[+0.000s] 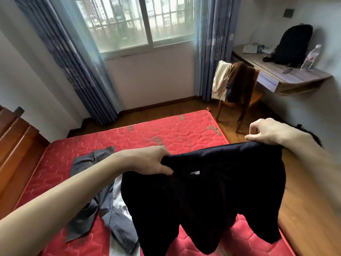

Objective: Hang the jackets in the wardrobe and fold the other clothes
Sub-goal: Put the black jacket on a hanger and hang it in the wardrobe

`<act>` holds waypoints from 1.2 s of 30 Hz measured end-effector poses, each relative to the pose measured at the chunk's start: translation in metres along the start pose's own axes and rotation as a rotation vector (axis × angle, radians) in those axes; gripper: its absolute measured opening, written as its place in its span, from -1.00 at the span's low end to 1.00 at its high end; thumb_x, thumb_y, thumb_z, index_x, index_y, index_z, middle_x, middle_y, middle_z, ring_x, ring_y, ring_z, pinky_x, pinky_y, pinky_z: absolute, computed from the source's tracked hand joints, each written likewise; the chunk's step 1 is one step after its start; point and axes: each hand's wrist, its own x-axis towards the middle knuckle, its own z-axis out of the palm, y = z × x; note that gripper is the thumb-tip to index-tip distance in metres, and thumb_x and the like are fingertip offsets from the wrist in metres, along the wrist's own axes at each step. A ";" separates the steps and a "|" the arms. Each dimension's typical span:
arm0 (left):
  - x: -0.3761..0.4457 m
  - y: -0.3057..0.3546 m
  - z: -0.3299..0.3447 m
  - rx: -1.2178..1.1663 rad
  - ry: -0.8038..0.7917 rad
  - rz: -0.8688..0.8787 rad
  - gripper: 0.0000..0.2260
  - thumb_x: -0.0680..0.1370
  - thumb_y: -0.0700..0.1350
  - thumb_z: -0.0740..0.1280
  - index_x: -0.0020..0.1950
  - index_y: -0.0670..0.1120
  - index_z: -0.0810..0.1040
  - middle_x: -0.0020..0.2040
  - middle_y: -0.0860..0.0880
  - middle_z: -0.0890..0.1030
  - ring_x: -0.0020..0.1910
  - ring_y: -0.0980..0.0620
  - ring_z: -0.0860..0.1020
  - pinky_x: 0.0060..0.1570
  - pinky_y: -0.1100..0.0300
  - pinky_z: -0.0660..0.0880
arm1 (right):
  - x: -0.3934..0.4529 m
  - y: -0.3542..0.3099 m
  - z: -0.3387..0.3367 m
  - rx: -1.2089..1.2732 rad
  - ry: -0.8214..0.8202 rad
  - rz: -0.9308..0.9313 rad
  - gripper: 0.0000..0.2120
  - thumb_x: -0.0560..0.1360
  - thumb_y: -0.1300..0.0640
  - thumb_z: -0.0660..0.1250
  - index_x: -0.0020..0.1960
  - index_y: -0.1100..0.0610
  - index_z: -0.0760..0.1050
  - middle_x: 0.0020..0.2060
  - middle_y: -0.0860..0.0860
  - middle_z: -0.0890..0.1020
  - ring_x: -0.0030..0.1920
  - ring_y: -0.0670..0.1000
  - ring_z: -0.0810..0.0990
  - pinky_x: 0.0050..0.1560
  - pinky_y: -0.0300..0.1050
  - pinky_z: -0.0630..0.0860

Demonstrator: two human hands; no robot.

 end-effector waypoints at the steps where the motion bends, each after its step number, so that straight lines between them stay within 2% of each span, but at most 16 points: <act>1: 0.002 0.005 0.000 0.018 0.015 -0.003 -0.77 0.61 0.10 0.41 0.00 -0.06 0.65 -0.19 0.07 0.66 -0.29 0.09 0.62 -0.28 0.13 0.53 | 0.001 0.001 0.005 -0.012 0.015 0.007 -0.73 0.54 -0.24 0.40 -0.13 -0.05 0.56 -0.02 0.05 0.64 0.05 0.13 0.63 0.01 -0.02 0.52; 4: 0.008 0.013 -0.009 -0.088 0.072 -0.035 -0.66 0.64 0.12 0.37 -0.18 -0.09 0.64 -0.36 0.05 0.55 -0.43 0.08 0.48 -0.43 0.19 0.37 | 0.001 0.006 0.020 -0.001 0.038 0.026 -0.70 0.61 -0.24 0.30 -0.04 -0.03 0.58 -0.01 0.07 0.64 0.02 0.15 0.62 -0.06 -0.05 0.46; 7: 0.013 0.023 -0.015 -0.177 0.154 0.014 -0.61 0.65 0.10 0.37 -0.19 -0.18 0.62 -0.40 0.02 0.49 -0.46 0.04 0.43 -0.49 0.21 0.30 | -0.003 0.005 0.031 -0.036 0.070 0.015 -0.66 0.64 -0.26 0.22 0.09 -0.03 0.60 0.07 0.11 0.67 0.08 0.20 0.65 -0.03 -0.02 0.50; 9: 0.018 0.029 -0.016 -0.163 0.235 0.049 -0.62 0.66 0.07 0.36 -0.26 -0.14 0.59 -0.44 0.07 0.48 -0.50 0.09 0.42 -0.51 0.26 0.30 | -0.007 -0.002 0.035 -0.076 0.194 -0.040 -0.62 0.65 -0.29 0.14 0.13 -0.06 0.58 0.09 0.08 0.69 0.12 0.20 0.66 0.02 0.03 0.55; 12: 0.026 0.039 -0.017 -0.191 0.327 0.069 -0.63 0.66 0.02 0.35 -0.27 -0.15 0.58 -0.46 0.10 0.47 -0.51 0.12 0.41 -0.51 0.27 0.29 | -0.026 -0.027 0.037 0.272 0.484 -0.324 -0.54 0.65 -0.31 0.04 0.08 -0.03 0.57 0.00 -0.07 0.65 0.01 0.02 0.65 -0.04 0.06 0.59; 14: 0.032 0.045 -0.016 -0.205 0.357 0.090 -0.63 0.66 0.00 0.35 -0.32 -0.11 0.54 -0.47 0.10 0.45 -0.51 0.10 0.40 -0.51 0.24 0.29 | -0.043 -0.055 0.044 0.450 0.653 -0.571 -0.62 0.69 -0.19 0.13 0.04 0.05 0.57 -0.07 -0.08 0.61 -0.12 -0.05 0.61 -0.13 0.05 0.60; 16: 0.036 0.049 -0.014 -0.230 0.386 0.106 -0.62 0.65 -0.04 0.36 -0.37 -0.04 0.51 -0.48 0.11 0.45 -0.52 0.12 0.39 -0.50 0.25 0.29 | -0.055 -0.085 0.060 0.465 0.715 -0.742 -0.71 0.71 -0.06 0.22 0.09 0.13 0.59 -0.04 -0.04 0.64 -0.09 -0.01 0.64 -0.10 0.02 0.60; 19: 0.035 0.049 -0.015 -0.227 0.426 0.119 -0.61 0.64 -0.06 0.36 -0.40 -0.03 0.52 -0.46 0.11 0.48 -0.49 0.14 0.42 -0.46 0.26 0.33 | -0.054 -0.111 0.088 0.529 0.653 -0.796 -0.72 0.68 0.01 0.32 0.31 0.13 0.53 0.15 -0.04 0.65 0.13 0.00 0.67 0.06 -0.02 0.61; 21: 0.032 0.047 -0.016 -0.189 0.443 0.114 -0.65 0.63 -0.05 0.35 -0.35 -0.10 0.56 -0.44 0.09 0.50 -0.47 0.13 0.44 -0.42 0.22 0.37 | -0.051 -0.118 0.100 0.637 0.585 -0.751 -0.69 0.66 0.04 0.35 0.39 0.04 0.49 0.23 -0.15 0.63 0.20 -0.08 0.65 0.13 -0.09 0.59; 24: 0.027 0.039 -0.016 -0.111 0.477 0.112 -0.67 0.65 -0.03 0.32 -0.27 -0.12 0.61 -0.40 0.11 0.54 -0.44 0.14 0.47 -0.39 0.18 0.43 | -0.050 -0.124 0.109 0.870 0.467 -0.709 -0.80 0.68 0.16 0.32 0.24 -0.08 0.56 0.06 -0.28 0.67 0.05 -0.22 0.67 0.04 -0.24 0.53; 26: 0.023 0.033 -0.014 0.025 0.482 0.125 -0.72 0.66 0.03 0.29 -0.15 -0.03 0.67 -0.31 0.15 0.63 -0.36 0.17 0.57 -0.28 0.16 0.53 | -0.047 -0.125 0.110 0.944 0.446 -0.683 -0.78 0.69 0.23 0.28 0.10 -0.07 0.59 -0.12 -0.21 0.67 -0.14 -0.17 0.65 -0.09 -0.20 0.50; 28: 0.018 0.027 -0.012 0.191 0.491 0.132 -0.76 0.67 0.10 0.24 0.03 0.06 0.68 -0.18 0.14 0.68 -0.20 0.11 0.64 -0.15 0.09 0.56 | -0.047 -0.122 0.108 0.954 0.433 -0.668 -0.79 0.69 0.25 0.25 0.08 0.00 0.61 -0.18 -0.14 0.66 -0.19 -0.11 0.64 -0.14 -0.15 0.50; 30: 0.017 0.020 -0.009 0.340 0.545 0.115 -0.76 0.67 0.17 0.23 0.08 0.06 0.59 -0.19 0.08 0.65 -0.18 -0.02 0.64 -0.17 0.04 0.51 | -0.048 -0.118 0.103 0.930 0.475 -0.658 -0.79 0.69 0.25 0.25 0.12 0.03 0.61 -0.14 -0.16 0.66 -0.15 -0.12 0.66 -0.12 -0.14 0.51; 32: 0.018 0.013 -0.003 0.408 0.619 0.117 -0.68 0.64 0.27 0.24 0.22 0.06 0.45 -0.20 0.02 0.64 -0.23 -0.09 0.62 -0.23 0.04 0.45 | -0.049 -0.115 0.094 0.906 0.555 -0.648 -0.82 0.70 0.22 0.23 0.15 0.05 0.59 -0.08 -0.17 0.64 -0.09 -0.09 0.65 -0.10 -0.08 0.54; 34: 0.021 0.006 0.006 0.405 0.709 0.183 -0.55 0.64 0.25 0.26 0.42 0.06 0.29 -0.01 -0.03 0.66 -0.19 -0.14 0.64 -0.22 0.02 0.49 | -0.054 -0.116 0.078 0.897 0.617 -0.662 -0.84 0.70 0.20 0.21 0.12 0.12 0.58 -0.08 -0.07 0.56 -0.09 -0.01 0.58 -0.11 0.03 0.52; 36: 0.022 0.001 0.014 0.443 0.838 0.300 -0.53 0.66 0.14 0.27 0.49 0.03 0.23 0.22 -0.05 0.56 -0.17 -0.18 0.66 -0.30 -0.04 0.56 | -0.062 -0.120 0.058 0.852 0.663 -0.691 -0.84 0.71 0.19 0.21 0.08 0.15 0.57 -0.10 -0.04 0.53 -0.11 0.01 0.55 -0.14 0.04 0.51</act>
